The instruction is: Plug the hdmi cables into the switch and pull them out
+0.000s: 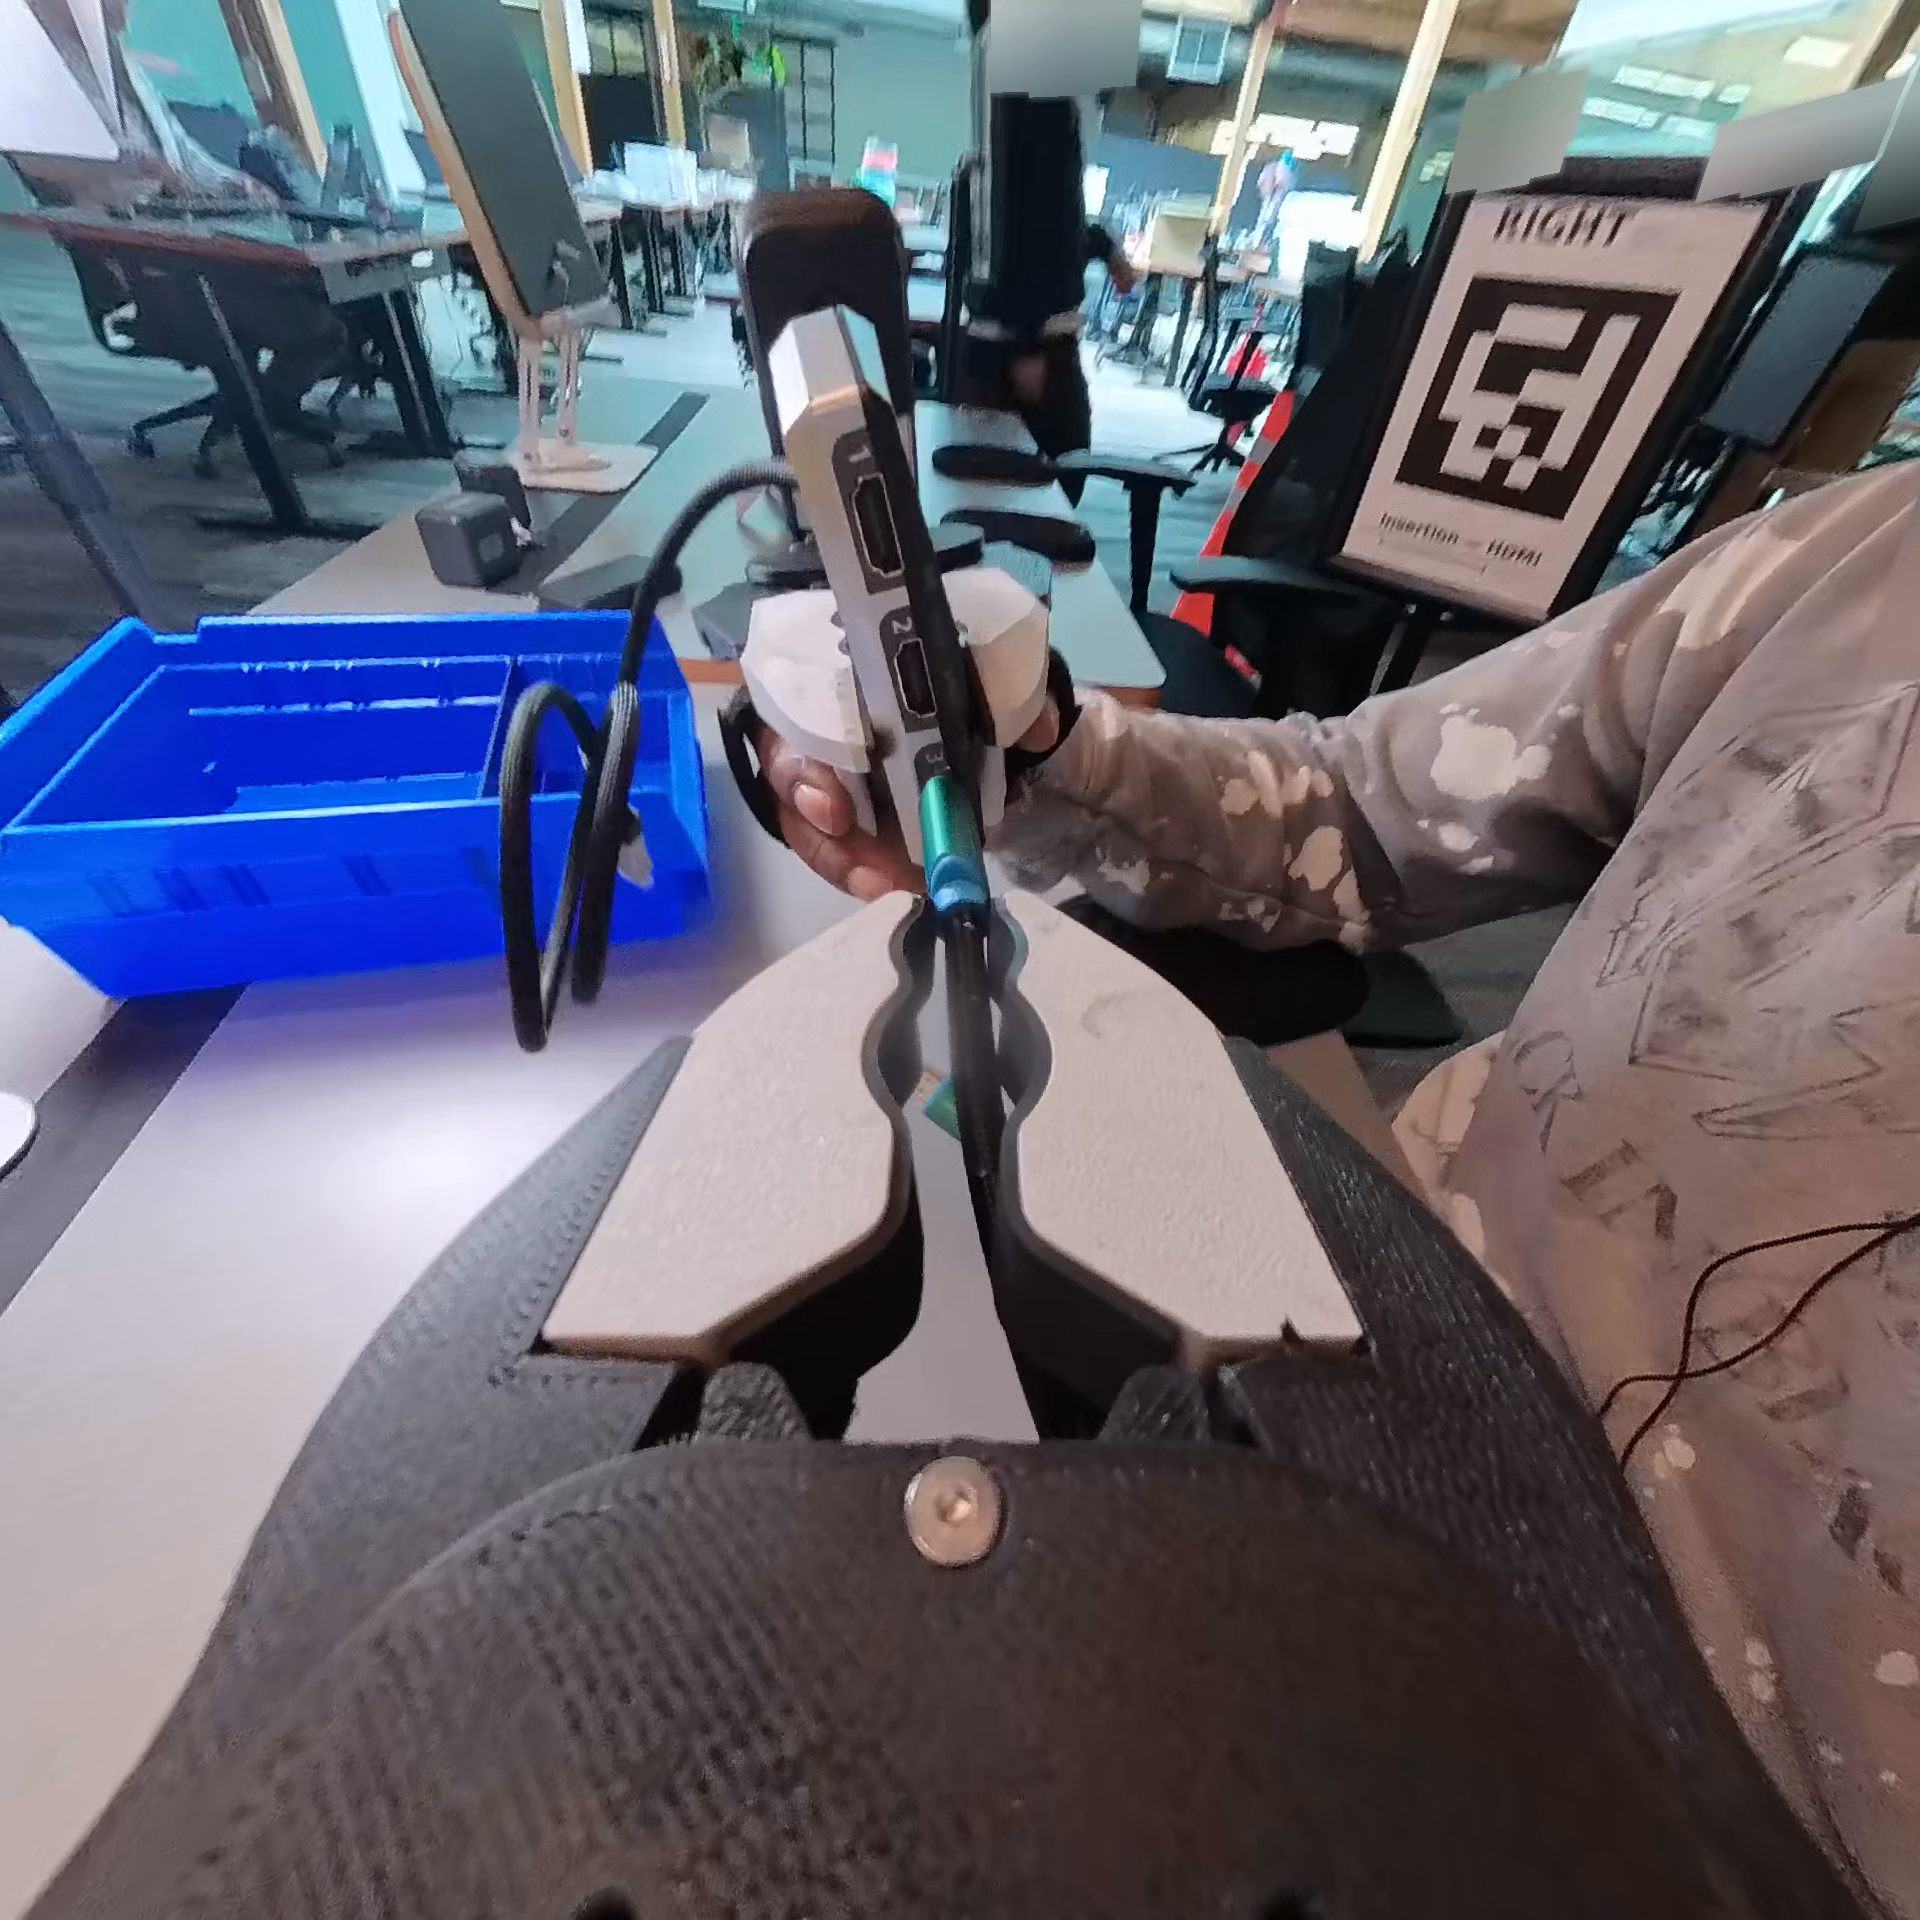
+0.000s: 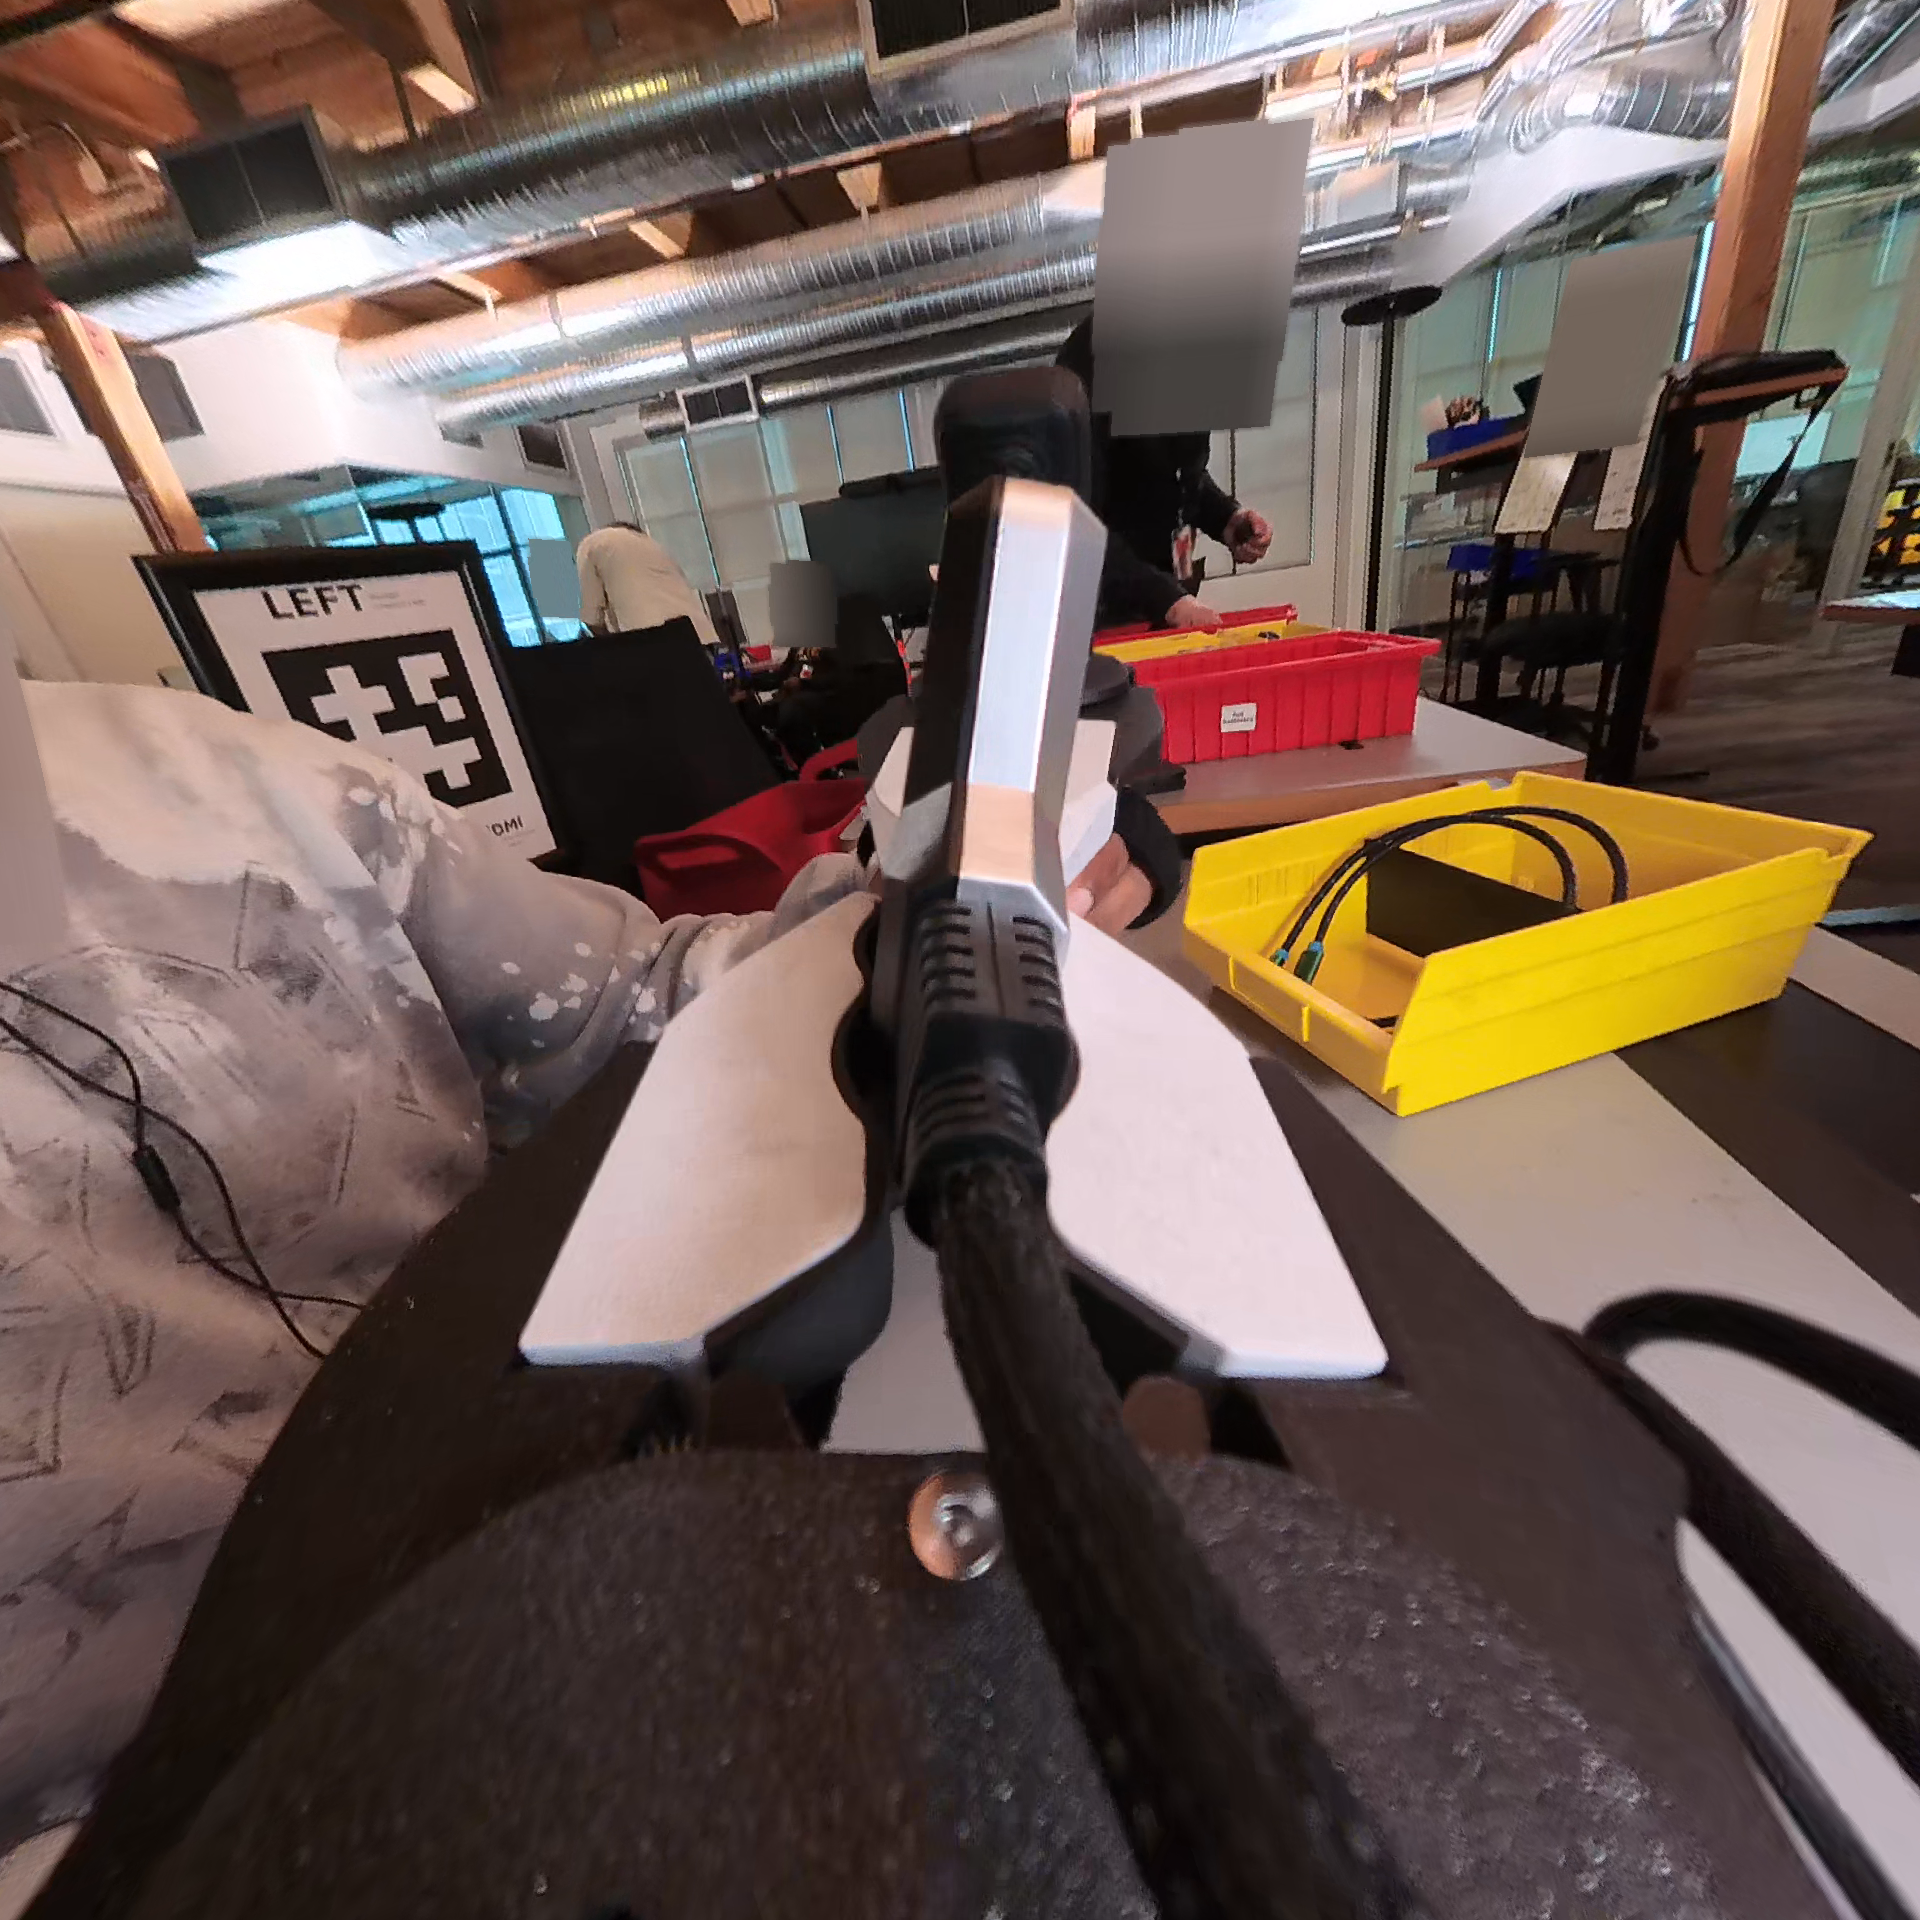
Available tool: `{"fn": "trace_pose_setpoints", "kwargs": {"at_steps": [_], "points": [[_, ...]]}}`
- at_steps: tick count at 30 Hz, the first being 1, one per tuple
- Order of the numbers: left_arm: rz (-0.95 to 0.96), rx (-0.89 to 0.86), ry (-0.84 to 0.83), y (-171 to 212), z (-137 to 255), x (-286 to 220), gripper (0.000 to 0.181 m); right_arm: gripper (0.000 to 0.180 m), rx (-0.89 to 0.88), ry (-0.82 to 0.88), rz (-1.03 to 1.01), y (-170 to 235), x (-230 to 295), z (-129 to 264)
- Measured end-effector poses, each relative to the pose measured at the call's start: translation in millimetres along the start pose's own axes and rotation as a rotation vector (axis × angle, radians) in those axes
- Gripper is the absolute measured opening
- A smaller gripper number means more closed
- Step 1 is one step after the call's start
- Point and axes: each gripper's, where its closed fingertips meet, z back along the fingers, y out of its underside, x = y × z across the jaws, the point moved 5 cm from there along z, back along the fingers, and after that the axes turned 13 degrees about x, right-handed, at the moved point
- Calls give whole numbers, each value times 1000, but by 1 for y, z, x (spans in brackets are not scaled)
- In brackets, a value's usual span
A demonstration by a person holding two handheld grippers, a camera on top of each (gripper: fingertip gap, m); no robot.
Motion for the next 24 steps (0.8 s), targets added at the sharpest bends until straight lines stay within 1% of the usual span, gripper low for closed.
{"fn": "trace_pose_setpoints", "kwargs": {"at_steps": [3, 6, 10, 14, 16, 18, 21, 24], "points": [[9, -16, -8, -2, -1, 1, 10, 23, -37, -11, -23, -1, -2, 0], [-5, 33, -27, 2, -6, 2, 10, 23, 32, 1, -12, 3, -2, 2], [17, 35, -12, 5, -8, 6, 10, 23, 40, 13, -31, 6, -5, 3], [38, 12, -30, 5, -9, 9, 10, 23, -10, 19, -66, 6, -11, 2], [46, -23, -33, 3, -6, 12, 10, 23, -13, 37, -45, 5, -11, 2], [35, -16, -14, 4, -6, 10, 10, 23, 14, 40, -15, 4, -8, 1], [9, -20, -26, 2, -4, 7, 11, 23, 8, 30, -13, 2, -6, 2], [-6, -10, -30, 2, -3, 5, 16, 23, 11, 33, -18, 3, -7, 2]]}}
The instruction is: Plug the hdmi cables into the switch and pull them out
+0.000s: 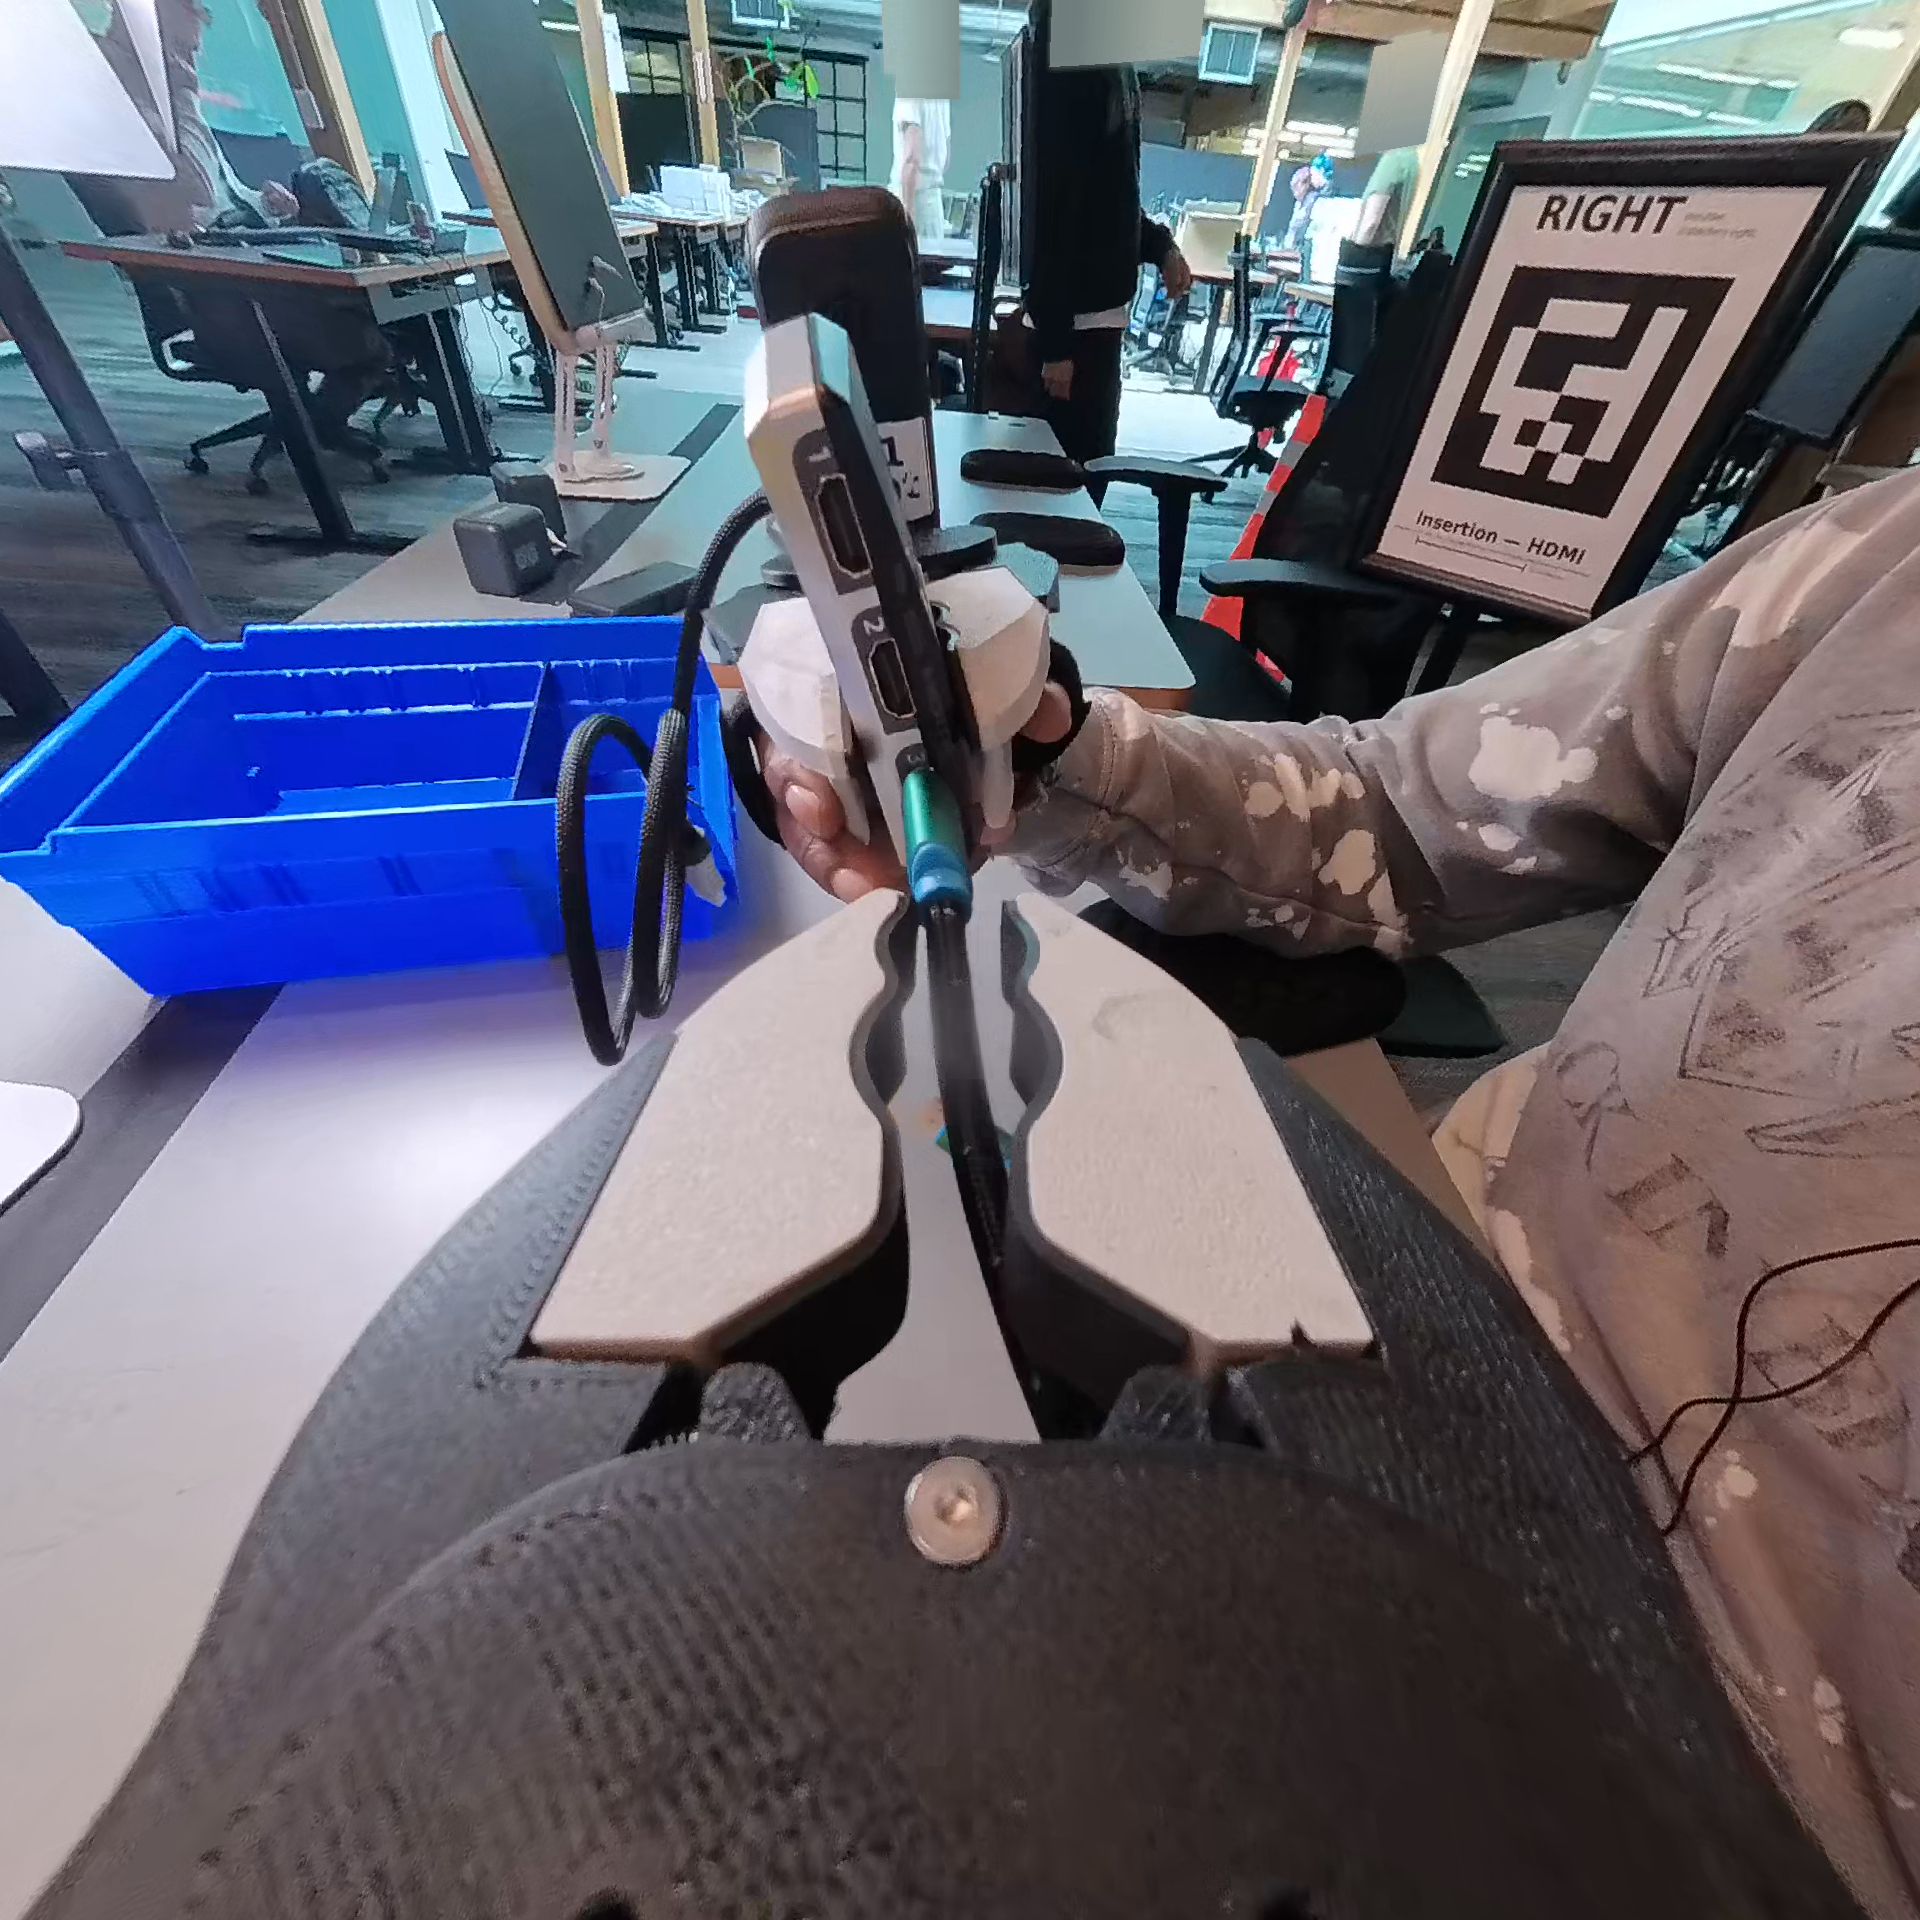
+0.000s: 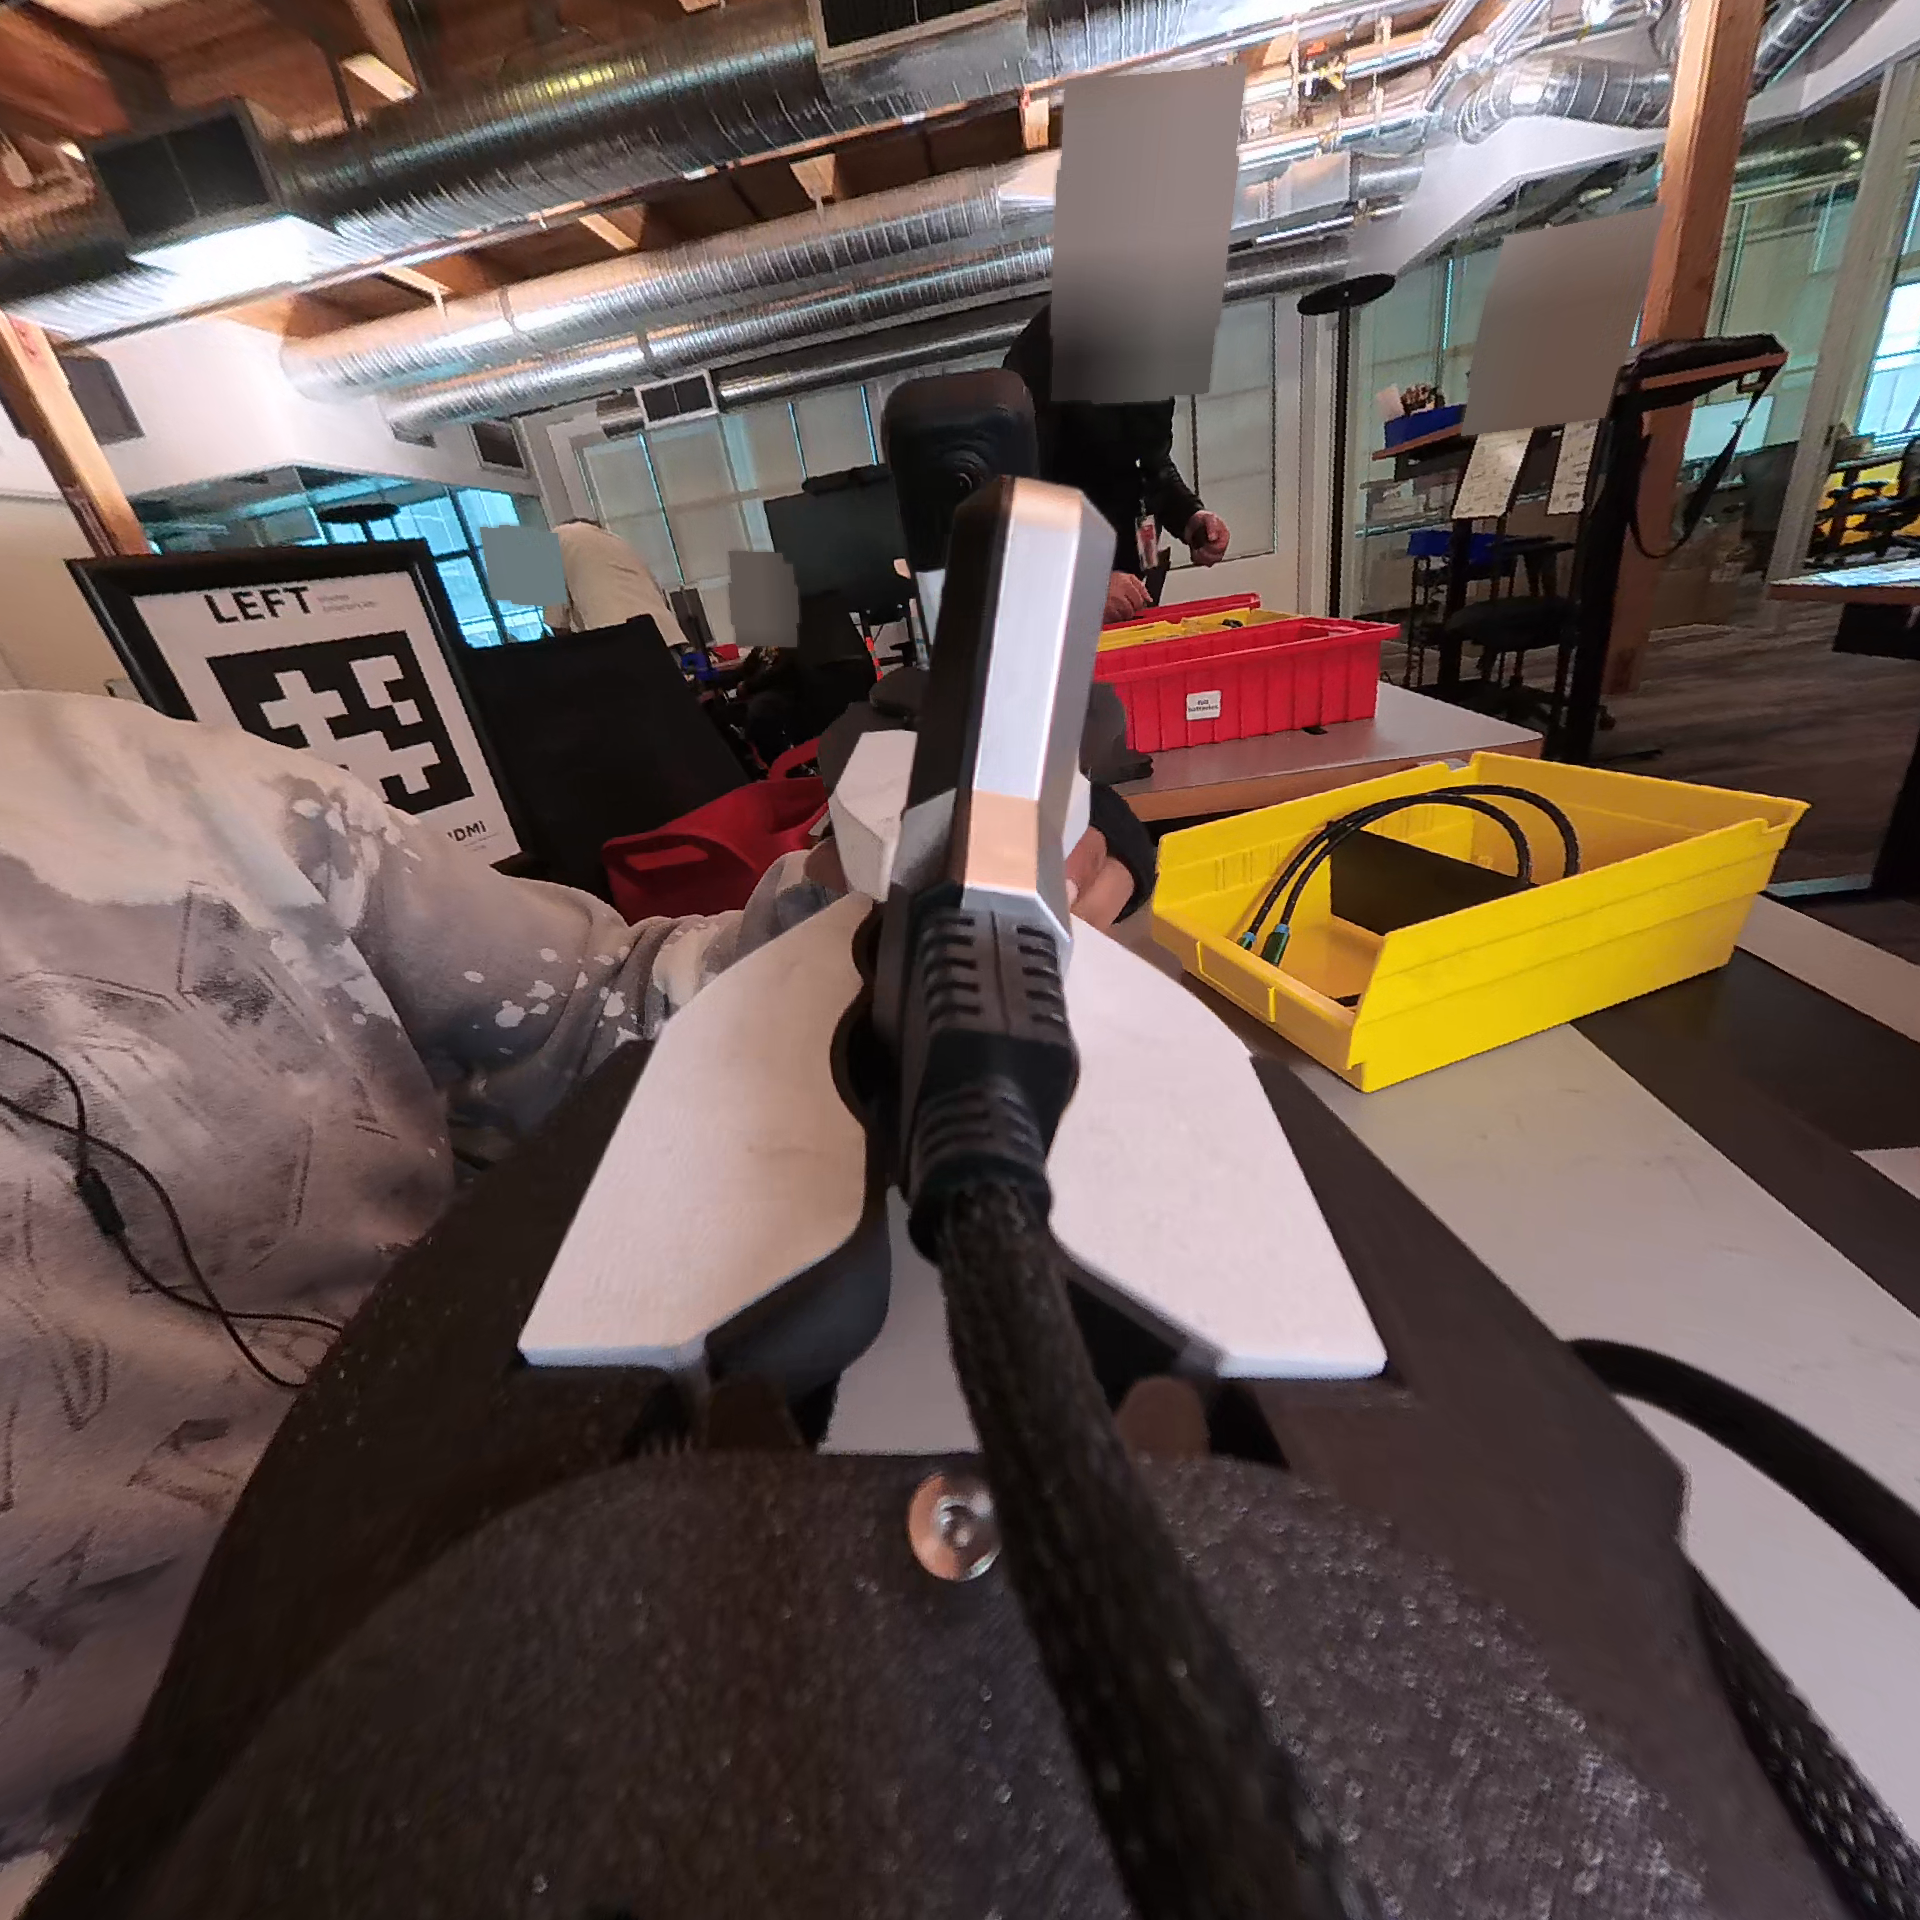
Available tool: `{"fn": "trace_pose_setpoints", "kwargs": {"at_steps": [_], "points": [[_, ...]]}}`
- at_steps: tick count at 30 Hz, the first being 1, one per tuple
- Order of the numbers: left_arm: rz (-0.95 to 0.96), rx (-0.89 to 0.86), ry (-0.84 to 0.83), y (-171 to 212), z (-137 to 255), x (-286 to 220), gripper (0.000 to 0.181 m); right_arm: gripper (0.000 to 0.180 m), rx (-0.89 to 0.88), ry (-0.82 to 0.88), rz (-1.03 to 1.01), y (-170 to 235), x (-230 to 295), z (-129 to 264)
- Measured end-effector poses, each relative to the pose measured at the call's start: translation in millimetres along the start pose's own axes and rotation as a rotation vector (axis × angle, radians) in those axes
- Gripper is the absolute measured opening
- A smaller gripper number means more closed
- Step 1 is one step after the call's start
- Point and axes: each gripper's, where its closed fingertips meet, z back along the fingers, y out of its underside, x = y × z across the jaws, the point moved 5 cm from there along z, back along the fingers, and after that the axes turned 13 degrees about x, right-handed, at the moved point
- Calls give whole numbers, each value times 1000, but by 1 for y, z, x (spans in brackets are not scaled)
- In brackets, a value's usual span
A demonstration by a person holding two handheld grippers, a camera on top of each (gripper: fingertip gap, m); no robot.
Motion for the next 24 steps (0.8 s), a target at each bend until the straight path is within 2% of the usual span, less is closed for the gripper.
{"fn": "trace_pose_setpoints", "kwargs": {"at_steps": [2, 8, 15, 20, 24], "points": [[-1, 30, -19, 3, -1, 2, 11, 23, 23, 6, 9, 2, 1, -4], [0, 88, -4, 8, 3, 3, 11, 28, 67, 23, -2, 6, -1, -6], [-18, 149, -24, 19, 1, 7, 11, 24, 113, 34, -4, 14, -5, -6], [25, 73, -82, 15, 5, 17, 23, 24, 94, 67, 2, 12, -9, -2], [80, -46, -161, 7, 34, 30, 24, 24, 93, 77, -19, 15, -15, 4]]}}
